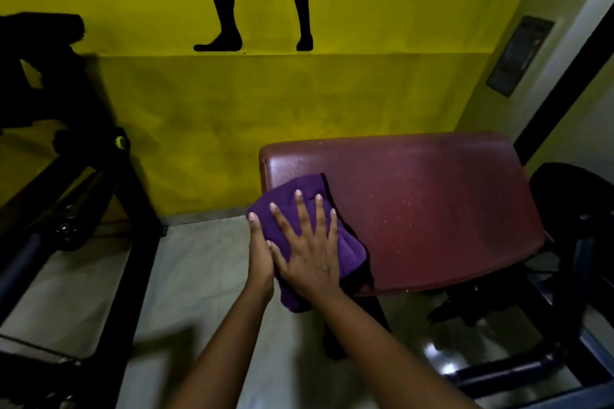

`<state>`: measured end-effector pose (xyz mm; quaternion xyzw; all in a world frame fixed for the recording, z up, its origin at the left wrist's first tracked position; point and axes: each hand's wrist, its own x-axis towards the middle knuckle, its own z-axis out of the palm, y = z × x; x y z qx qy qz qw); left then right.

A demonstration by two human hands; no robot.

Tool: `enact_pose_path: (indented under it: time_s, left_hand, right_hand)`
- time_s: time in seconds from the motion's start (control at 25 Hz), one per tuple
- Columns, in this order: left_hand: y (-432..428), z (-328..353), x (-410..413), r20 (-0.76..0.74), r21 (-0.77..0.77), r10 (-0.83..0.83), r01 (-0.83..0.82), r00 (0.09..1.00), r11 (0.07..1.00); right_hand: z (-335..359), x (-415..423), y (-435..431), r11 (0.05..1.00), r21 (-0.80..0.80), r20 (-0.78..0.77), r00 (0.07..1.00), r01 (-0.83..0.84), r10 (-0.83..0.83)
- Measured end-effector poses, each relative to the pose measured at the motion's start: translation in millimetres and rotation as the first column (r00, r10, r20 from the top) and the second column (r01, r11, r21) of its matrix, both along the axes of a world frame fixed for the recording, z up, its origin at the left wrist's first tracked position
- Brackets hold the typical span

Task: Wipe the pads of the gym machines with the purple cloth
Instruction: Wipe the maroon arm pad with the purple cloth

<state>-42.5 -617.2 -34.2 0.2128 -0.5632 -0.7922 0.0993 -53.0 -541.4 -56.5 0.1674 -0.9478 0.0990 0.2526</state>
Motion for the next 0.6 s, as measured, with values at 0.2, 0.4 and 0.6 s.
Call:
enact_pose_path:
  time_s: [0.2,0.4,0.6]
  left_hand:
    - [4,-7,-31,-0.013,-0.105,0.148,-0.149,0.989,0.983]
    - [16,-12,-34,0.026,-0.573,0.261,-0.2,0.965,0.795]
    - [13,-17,-37,0.029,-0.627,0.297,-0.214,0.954,0.749]
  right_hand:
    - [34,-58,7,0.986,-0.021,-0.039,0.986,-0.163,0.162]
    - [81,-139,57,0.999,-0.032,0.005,1.0,0.029,-0.028]
    - [67,-115,19,0.996,-0.033,0.001,0.997,0.079,-0.079]
